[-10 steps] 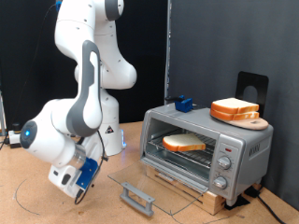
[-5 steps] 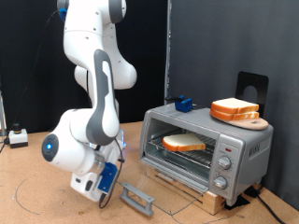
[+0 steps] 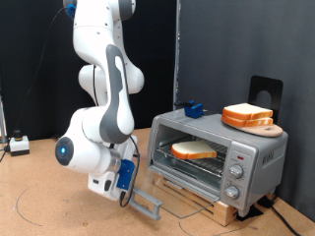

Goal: Make a piece of toast with the oven

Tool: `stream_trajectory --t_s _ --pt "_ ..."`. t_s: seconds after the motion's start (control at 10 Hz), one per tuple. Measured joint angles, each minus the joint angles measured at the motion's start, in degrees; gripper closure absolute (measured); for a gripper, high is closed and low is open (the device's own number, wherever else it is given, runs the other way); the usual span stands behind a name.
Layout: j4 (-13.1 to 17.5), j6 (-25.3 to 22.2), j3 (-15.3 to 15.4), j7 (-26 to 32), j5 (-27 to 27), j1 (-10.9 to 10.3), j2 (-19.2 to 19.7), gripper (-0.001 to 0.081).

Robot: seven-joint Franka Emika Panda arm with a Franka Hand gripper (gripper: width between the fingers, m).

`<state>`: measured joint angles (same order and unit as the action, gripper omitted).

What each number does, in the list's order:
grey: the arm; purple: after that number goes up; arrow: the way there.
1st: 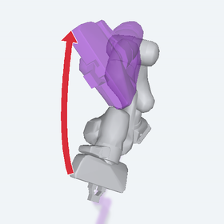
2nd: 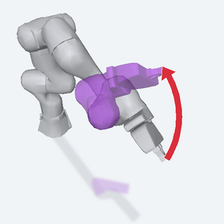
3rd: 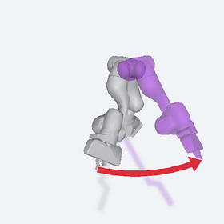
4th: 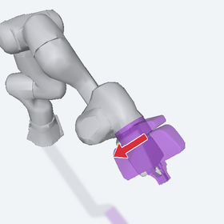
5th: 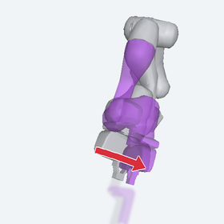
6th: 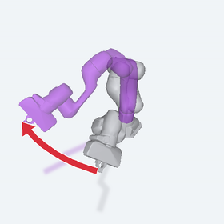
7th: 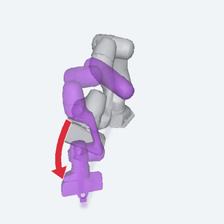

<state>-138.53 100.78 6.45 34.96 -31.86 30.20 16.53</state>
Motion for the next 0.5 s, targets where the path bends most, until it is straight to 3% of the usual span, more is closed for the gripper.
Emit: stream_trajectory --t_s 0.5 --pt "-0.32 -10.88 0.01 1.42 0.19 0.88 -6.64 -0.0004"
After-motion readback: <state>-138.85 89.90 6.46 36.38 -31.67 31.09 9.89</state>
